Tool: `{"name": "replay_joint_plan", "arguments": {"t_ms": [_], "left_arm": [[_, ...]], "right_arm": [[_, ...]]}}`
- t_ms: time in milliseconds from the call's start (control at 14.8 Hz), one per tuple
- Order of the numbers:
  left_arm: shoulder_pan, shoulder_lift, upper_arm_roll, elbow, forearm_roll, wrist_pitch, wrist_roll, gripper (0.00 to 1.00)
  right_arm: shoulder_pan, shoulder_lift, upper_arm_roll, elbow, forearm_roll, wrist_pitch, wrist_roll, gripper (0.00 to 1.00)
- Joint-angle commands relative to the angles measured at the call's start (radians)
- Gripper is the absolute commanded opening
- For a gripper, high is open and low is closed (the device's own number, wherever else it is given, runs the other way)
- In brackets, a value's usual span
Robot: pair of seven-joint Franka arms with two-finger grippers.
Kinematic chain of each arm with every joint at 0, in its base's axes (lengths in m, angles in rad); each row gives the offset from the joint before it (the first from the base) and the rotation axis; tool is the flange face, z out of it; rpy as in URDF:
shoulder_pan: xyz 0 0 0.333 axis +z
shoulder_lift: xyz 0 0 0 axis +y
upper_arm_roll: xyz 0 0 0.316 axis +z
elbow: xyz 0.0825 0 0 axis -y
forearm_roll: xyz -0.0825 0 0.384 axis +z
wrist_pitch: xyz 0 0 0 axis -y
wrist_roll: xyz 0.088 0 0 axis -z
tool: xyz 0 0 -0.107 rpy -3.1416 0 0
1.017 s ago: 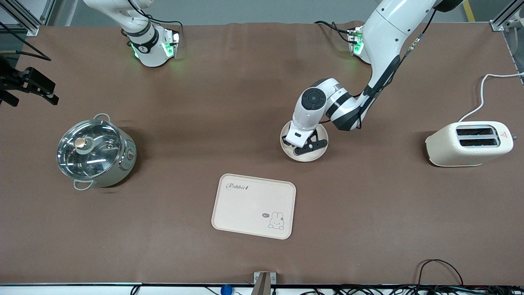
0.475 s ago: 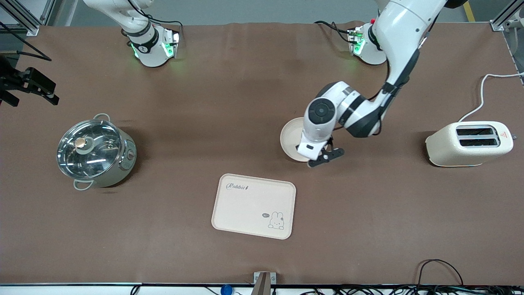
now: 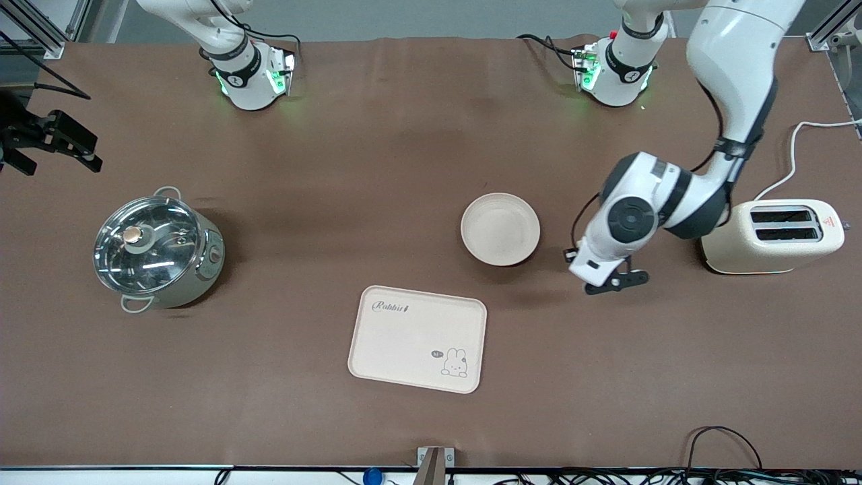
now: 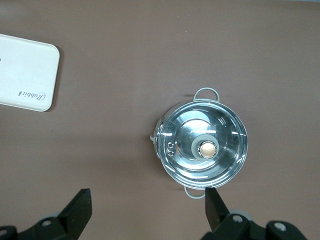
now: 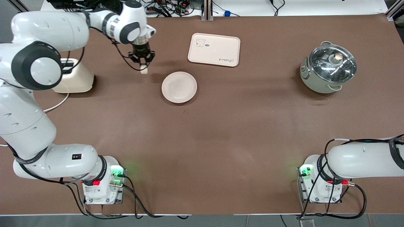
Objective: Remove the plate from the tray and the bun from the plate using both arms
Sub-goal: 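Lift the bun with the left gripper and carry it toward the toaster, then lower the bun onto the table and open the left gripper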
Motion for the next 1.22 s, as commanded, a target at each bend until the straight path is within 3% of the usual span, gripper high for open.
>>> {"name": "replay_joint_plan", "arguments": {"t_ms": [0,203,339,407,475,610,678,881,1153], "left_arm": [[0.07,0.008,-0.018,-0.047,-0.008,0.071,0.08,0.29],[0.17,0.027,-0.016,-0.164,0.004,0.28,0.174,0.3],[0.176,0.029,-0.015,-0.177,0.035,0.293,0.174,0.3],[0.182,0.03,-0.016,-0.177,0.035,0.293,0.173,0.35],[0.184,0.032,-0.015,-0.176,0.035,0.293,0.173,0.44],[0.184,0.039,-0.016,-0.171,0.035,0.287,0.158,0.91],[0.184,0.038,-0.016,-0.165,0.035,0.281,0.155,1.0],[0.184,-0.003,-0.016,-0.099,0.032,0.148,0.153,1.0],[0.2,0.007,-0.016,0.171,0.024,-0.165,0.173,1.0]], "right_arm": [[0.009,0.004,0.0,0.011,-0.019,-0.01,0.002,1.0],[0.01,0.002,0.0,0.011,-0.019,-0.017,0.002,1.0],[0.01,0.002,0.0,0.009,-0.019,-0.016,0.002,1.0],[0.01,0.002,0.0,0.011,-0.019,-0.017,0.002,1.0],[0.01,0.002,0.0,0.011,-0.019,-0.017,0.002,1.0],[0.01,0.002,0.0,0.009,-0.019,-0.019,0.002,1.0],[0.01,0.002,0.0,0.009,-0.019,-0.019,0.002,1.0],[0.01,0.002,0.0,0.011,-0.019,-0.016,0.002,1.0],[0.009,0.002,0.0,0.011,-0.019,-0.016,0.002,1.0]]}}
